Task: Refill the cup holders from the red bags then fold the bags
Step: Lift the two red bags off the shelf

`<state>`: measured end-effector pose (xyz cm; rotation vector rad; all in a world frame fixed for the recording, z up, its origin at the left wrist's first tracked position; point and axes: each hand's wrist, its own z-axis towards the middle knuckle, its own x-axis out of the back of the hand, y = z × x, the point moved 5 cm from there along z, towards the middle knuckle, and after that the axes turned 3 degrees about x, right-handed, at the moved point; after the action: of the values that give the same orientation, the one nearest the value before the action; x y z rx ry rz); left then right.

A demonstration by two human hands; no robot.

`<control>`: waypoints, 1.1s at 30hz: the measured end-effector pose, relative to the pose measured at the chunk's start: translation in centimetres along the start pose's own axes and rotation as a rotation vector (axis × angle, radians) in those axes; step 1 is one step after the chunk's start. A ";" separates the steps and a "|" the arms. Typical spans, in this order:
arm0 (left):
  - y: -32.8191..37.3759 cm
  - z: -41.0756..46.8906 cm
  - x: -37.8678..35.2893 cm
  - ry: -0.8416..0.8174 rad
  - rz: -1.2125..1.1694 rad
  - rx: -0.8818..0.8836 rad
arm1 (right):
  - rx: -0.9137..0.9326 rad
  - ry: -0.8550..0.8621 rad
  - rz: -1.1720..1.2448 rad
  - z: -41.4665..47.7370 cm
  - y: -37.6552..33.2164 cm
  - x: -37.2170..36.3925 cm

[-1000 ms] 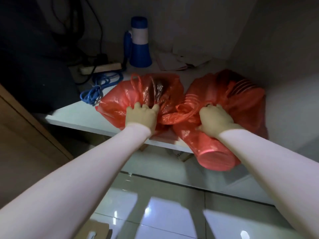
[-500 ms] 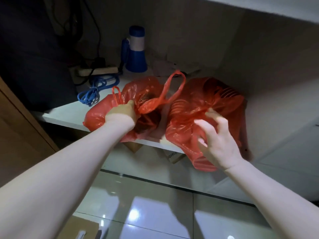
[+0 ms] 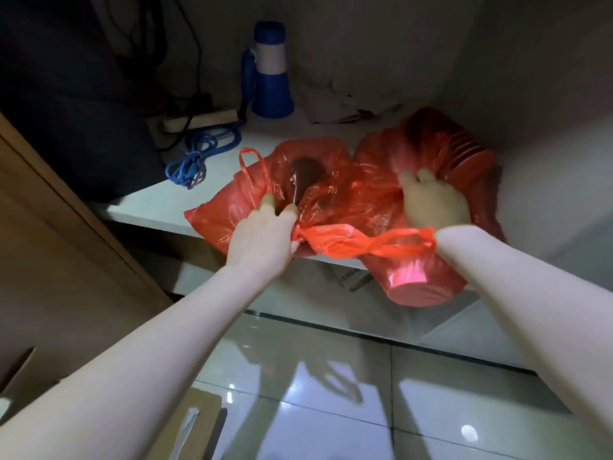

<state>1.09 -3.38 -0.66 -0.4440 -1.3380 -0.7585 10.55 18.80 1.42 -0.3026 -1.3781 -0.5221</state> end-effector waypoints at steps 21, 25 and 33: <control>14.1 -16.8 19.9 0.373 -0.124 -0.455 | -0.039 0.189 0.096 -27.7 3.8 19.4; 19.7 -18.3 23.8 0.478 -0.191 -0.589 | -0.100 0.294 0.089 -32.6 7.9 23.6; 31.5 -15.2 27.7 0.442 -0.335 -0.720 | -0.206 0.535 0.051 -36.5 17.3 31.8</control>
<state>35.55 1.41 27.32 -0.5763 -0.6969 -1.5330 53.86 9.80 27.71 -0.3343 -0.7986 -0.6490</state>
